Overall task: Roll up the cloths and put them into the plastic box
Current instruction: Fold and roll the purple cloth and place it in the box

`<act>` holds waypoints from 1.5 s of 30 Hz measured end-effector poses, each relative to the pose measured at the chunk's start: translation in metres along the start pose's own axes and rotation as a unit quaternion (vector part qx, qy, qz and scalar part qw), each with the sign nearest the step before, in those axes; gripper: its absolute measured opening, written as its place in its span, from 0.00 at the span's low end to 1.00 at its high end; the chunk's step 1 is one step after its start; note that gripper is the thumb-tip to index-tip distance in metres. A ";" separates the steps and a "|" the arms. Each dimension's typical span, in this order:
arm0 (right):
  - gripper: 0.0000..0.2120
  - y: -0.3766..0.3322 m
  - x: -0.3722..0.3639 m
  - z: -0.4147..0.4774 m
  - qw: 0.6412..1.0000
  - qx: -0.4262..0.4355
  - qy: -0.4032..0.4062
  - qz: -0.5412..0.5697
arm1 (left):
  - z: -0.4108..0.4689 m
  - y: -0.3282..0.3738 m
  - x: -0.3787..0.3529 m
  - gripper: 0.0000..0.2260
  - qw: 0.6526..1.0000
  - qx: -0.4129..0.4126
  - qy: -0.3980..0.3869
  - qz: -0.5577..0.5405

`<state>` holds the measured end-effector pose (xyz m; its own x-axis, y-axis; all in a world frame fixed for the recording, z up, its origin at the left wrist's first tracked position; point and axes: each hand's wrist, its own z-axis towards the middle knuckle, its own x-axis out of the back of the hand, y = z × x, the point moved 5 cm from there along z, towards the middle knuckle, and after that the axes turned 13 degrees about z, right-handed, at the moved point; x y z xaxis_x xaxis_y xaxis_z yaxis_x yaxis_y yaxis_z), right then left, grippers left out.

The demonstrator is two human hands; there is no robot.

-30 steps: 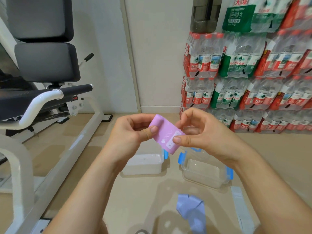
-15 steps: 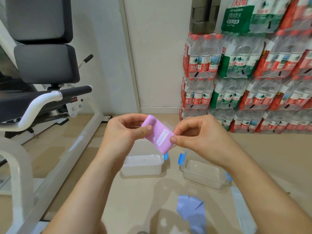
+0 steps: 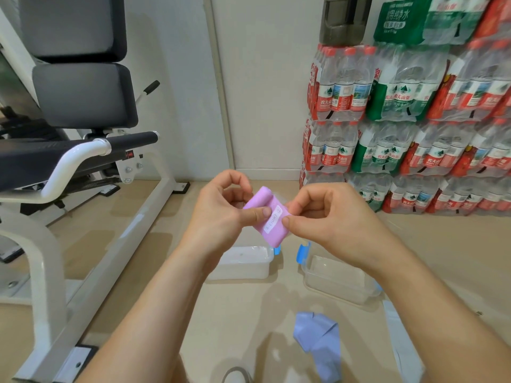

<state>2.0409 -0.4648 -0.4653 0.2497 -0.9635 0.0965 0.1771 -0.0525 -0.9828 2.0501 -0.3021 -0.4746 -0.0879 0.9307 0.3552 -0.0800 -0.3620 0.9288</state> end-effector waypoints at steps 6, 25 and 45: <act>0.08 0.001 -0.001 0.000 0.998 -0.012 0.005 0.061 | -0.002 0.007 -0.004 0.12 0.999 -0.039 -0.011 0.025; 0.09 -0.005 0.001 -0.001 0.999 0.044 0.005 -0.019 | -0.003 0.012 0.007 0.11 0.997 -0.069 0.039 0.023; 0.05 0.012 -0.006 0.006 0.996 0.029 0.065 0.054 | -0.006 0.016 -0.001 0.09 0.988 -0.090 0.042 0.120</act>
<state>2.0473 -0.4584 -0.4770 0.1447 -0.9889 -0.0344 0.2109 0.0648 -0.9754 2.0434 -0.3093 -0.4610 -0.2069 0.8121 0.5456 -0.2211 -0.5821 0.7825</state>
